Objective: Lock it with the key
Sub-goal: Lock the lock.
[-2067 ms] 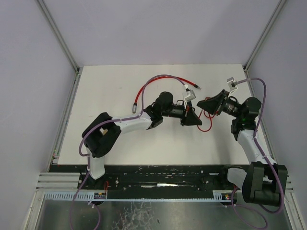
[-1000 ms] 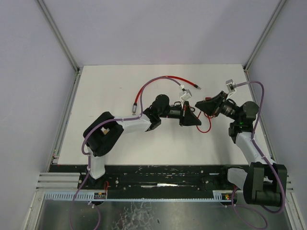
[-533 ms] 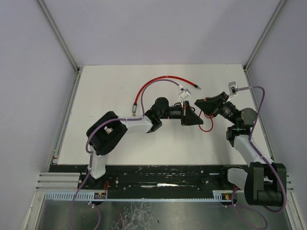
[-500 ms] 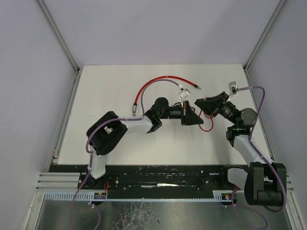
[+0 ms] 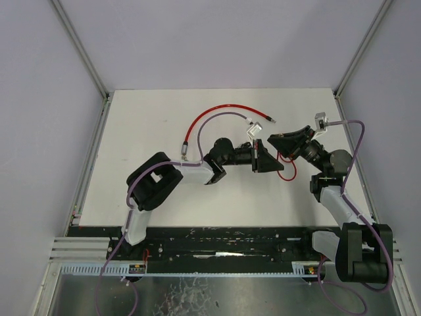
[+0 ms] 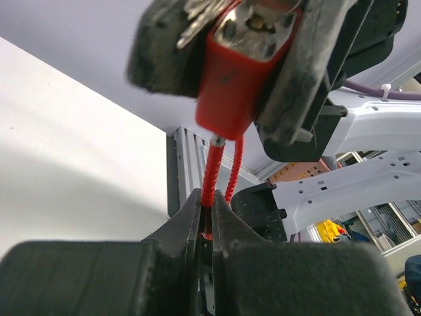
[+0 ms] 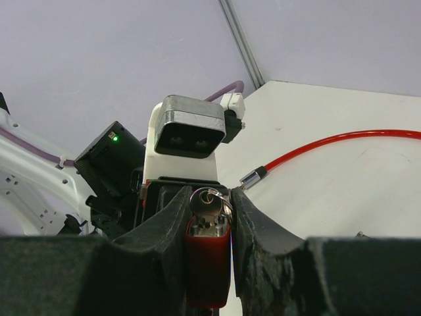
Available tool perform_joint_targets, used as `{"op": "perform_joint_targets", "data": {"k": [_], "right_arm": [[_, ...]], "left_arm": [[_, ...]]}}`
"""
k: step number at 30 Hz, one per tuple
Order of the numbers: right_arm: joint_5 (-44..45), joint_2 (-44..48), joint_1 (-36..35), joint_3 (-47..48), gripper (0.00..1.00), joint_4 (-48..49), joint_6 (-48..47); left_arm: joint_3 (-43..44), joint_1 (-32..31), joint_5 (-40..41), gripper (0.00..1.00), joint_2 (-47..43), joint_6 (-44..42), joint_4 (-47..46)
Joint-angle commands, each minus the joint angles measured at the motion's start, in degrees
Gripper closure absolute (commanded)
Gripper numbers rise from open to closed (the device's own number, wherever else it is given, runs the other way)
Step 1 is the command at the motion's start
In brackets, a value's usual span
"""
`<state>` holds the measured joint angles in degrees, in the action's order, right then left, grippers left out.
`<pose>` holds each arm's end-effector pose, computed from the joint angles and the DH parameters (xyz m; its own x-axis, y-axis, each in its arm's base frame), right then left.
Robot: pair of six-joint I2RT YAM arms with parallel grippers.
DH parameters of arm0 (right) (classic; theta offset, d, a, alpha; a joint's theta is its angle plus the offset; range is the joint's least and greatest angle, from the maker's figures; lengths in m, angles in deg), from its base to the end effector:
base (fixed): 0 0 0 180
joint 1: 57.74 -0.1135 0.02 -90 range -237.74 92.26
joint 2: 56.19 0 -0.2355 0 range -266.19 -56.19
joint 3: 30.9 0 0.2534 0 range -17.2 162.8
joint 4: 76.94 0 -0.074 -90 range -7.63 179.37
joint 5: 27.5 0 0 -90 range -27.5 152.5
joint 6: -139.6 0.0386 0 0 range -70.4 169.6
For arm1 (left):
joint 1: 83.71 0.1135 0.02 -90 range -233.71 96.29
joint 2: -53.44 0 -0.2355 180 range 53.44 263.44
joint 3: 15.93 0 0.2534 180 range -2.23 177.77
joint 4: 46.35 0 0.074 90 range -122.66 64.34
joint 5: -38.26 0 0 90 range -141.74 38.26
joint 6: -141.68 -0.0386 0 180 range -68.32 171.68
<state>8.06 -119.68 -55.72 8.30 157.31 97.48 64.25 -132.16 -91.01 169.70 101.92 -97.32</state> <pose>0.2304 0.0233 0.2682 -0.1725 0.4377 -0.8824 -0.8289 0.4195 0.3702 0.2665 -0.3375 0.2022 -0.6483 -0.1658 -0.7431 0.7611 -0.1122 -0.6389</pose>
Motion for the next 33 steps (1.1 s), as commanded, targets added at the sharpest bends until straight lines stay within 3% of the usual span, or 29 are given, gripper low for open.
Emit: {"op": "perform_joint_targets", "data": {"k": [1,14,21,28,33], "right_arm": [[-2.83,0.60,-1.10,-1.06,1.00,-0.54,-1.30],[-3.59,1.34,-1.10,-0.77,1.00,-2.06,-2.97],[-5.41,1.60,-1.33,0.79,1.00,-8.49,-8.52],[-5.34,0.82,-3.33,2.78,1.00,-19.23,-19.76],[-3.49,0.59,-4.57,4.50,1.00,-29.43,-31.21]], "left_arm": [[5.84,-0.63,1.45,1.00,-0.42,2.48,-11.10],[5.79,1.16,7.54,1.00,-0.61,3.80,-13.28],[5.74,4.86,8.29,1.00,-1.61,2.18,-13.28],[6.21,7.28,5.44,1.00,-4.83,-2.87,-18.38],[6.81,6.45,-1.13,1.00,-6.94,-10.82,-13.46]]}}
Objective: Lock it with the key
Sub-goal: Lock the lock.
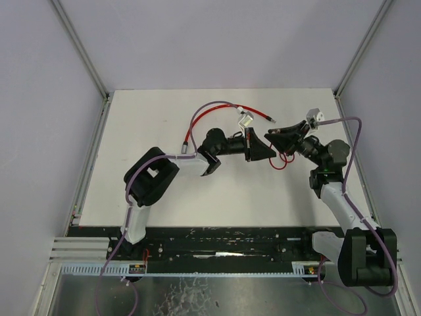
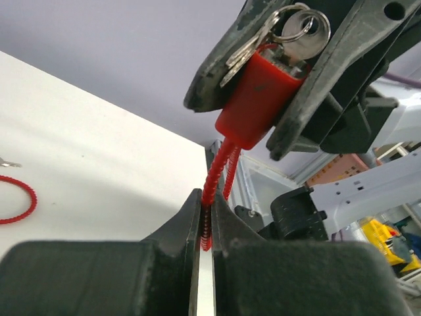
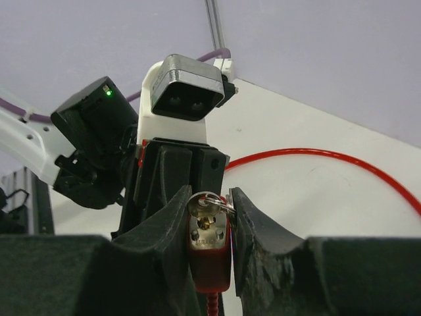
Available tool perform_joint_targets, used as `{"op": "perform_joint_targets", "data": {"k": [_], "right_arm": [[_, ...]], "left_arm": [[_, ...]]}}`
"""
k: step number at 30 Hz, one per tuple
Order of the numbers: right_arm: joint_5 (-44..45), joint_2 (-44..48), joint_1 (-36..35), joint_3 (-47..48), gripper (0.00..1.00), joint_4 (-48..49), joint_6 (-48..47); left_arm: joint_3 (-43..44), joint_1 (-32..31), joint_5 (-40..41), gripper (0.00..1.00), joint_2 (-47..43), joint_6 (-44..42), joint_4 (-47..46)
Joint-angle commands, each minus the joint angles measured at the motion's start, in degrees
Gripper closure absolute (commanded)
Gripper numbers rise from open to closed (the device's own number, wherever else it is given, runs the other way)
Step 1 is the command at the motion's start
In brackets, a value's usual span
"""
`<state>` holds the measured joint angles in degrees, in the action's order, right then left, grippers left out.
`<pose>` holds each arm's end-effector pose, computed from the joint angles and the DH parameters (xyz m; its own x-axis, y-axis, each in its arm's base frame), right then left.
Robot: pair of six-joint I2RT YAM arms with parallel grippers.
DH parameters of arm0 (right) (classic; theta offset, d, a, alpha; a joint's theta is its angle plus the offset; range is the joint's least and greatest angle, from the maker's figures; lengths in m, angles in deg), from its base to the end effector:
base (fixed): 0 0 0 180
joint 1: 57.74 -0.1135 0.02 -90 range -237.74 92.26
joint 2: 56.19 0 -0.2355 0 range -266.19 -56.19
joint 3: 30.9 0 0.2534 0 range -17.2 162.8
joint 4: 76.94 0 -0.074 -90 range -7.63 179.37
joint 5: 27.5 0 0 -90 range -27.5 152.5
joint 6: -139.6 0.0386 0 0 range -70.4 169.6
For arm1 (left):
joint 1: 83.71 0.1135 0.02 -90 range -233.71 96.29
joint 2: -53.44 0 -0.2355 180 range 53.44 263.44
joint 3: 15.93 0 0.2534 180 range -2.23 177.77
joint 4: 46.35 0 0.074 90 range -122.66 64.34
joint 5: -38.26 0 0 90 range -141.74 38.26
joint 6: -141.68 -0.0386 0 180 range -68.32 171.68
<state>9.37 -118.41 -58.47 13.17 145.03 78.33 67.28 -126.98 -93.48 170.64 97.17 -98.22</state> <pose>0.2395 0.0339 0.2822 -0.0013 0.2884 -0.9575 -0.8425 0.5154 0.1564 0.2996 -0.3173 0.2129 -0.5370 -0.2253 -0.8129 0.8414 -0.0736 -0.5354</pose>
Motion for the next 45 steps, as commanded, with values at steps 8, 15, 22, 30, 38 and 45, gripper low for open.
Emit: {"op": "perform_joint_targets", "data": {"k": [8,15,22,30,38,45], "right_arm": [[-3.46,-3.55,-3.31,6.15,1.00,-37.30,-29.67],[-8.81,-4.77,-3.27,7.50,1.00,-40.59,-32.25],[-6.15,-7.00,-3.29,6.65,1.00,-35.02,-24.99],[-7.36,-4.38,-3.22,3.33,1.00,-24.31,-15.02],[-8.59,-3.89,-2.36,7.29,1.00,-35.92,-23.10],[-9.27,-3.57,0.29,10.90,0.86,-46.03,-31.29]], "left_arm": [[4.09,3.32,-10.84,1.00,-4.81,-0.10,-22.50],[4.03,7.81,-16.12,1.00,-4.16,6.14,-26.66],[-10.59,3.86,1.83,1.00,-15.56,-27.19,-13.39],[-4.31,-2.11,-1.03,1.00,-10.18,-29.89,-5.15],[-4.87,-2.41,-1.23,1.00,-9.58,-29.51,-6.10],[-7.32,0.42,1.24,1.00,-9.61,-24.87,-12.81]]}}
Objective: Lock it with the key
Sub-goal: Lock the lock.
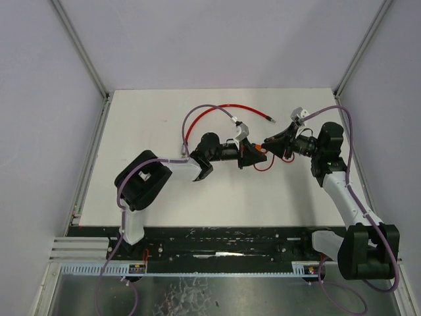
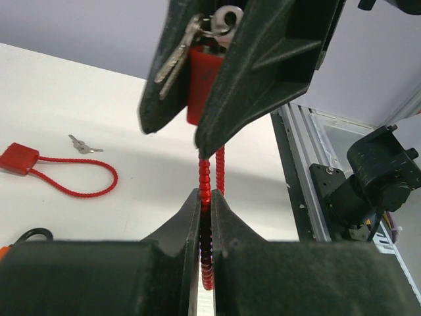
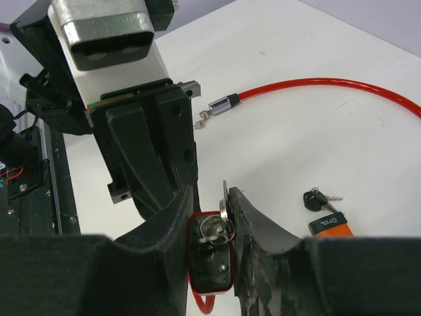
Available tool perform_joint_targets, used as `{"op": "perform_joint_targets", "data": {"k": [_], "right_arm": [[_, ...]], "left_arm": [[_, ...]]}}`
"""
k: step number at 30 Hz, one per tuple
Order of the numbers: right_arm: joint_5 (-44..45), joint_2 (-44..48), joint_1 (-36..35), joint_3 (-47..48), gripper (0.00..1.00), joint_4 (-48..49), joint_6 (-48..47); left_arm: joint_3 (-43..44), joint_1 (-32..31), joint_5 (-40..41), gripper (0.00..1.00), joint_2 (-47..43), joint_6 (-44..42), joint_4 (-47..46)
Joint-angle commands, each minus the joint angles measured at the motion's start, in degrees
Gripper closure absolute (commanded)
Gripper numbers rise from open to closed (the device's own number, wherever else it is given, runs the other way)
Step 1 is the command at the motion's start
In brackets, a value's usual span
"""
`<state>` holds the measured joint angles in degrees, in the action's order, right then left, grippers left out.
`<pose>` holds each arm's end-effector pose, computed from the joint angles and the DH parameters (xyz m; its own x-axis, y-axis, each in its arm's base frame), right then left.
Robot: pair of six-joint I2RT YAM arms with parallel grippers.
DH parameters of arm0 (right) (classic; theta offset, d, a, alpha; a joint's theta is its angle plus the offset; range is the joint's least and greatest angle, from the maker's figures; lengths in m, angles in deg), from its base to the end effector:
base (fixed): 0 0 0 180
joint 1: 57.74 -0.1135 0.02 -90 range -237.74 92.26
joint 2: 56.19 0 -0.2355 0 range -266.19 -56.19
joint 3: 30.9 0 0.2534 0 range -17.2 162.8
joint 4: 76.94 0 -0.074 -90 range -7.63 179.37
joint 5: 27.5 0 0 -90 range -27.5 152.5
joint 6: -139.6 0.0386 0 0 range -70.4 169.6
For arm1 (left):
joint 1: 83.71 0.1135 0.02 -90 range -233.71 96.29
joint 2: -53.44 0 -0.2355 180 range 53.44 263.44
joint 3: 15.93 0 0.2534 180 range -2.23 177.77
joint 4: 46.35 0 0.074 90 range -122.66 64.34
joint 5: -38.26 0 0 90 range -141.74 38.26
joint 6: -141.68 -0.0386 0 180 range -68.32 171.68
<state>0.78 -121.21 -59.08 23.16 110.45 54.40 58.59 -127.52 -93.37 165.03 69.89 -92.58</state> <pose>0.2606 0.0401 0.2730 -0.1365 0.0365 -0.9900 -0.8814 0.4516 0.1382 0.2784 -0.3026 0.1961 -0.2005 -0.1314 -0.9709 0.9770 0.0467 -0.2081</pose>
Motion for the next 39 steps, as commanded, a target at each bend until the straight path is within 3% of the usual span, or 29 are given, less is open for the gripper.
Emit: {"op": "perform_joint_targets", "data": {"k": [1,4,12,19,21,24,30,35,39], "right_arm": [[-0.95,-0.62,1.09,1.14,0.81,-11.98,-7.73],[-1.72,0.00,1.45,1.44,0.68,-12.35,-7.99],[-6.18,2.88,5.67,1.72,0.47,-7.80,-0.37],[-9.61,6.68,9.92,2.20,0.20,-7.07,1.15],[-11.27,7.42,10.71,3.56,0.13,-12.26,-3.57],[-9.46,8.85,10.97,9.47,0.05,-33.05,-25.45],[-3.16,9.96,11.02,14.75,0.04,-58.19,-51.10],[4.35,13.30,11.17,14.83,0.02,-60.02,-51.79],[3.22,14.80,12.55,16.52,0.03,-60.62,-47.62]], "left_arm": [[1.23,1.08,1.16,1.00,-4.12,1.91,-18.36],[1.37,1.01,1.22,1.00,-4.98,-1.42,-14.45],[1.72,1.00,0.90,1.00,-5.22,-3.14,-11.40],[1.67,1.09,0.97,1.00,-5.72,-4.85,-9.55],[1.38,1.22,1.20,1.00,-6.21,-5.75,-8.82],[0.88,1.59,1.85,1.00,-6.88,-7.27,-7.64],[-0.41,1.63,4.34,1.00,-9.12,-15.66,-1.90],[-1.68,1.62,5.75,1.00,-10.27,-21.47,0.85],[-2.55,0.94,5.88,1.00,-10.73,-27.69,3.21]]}}
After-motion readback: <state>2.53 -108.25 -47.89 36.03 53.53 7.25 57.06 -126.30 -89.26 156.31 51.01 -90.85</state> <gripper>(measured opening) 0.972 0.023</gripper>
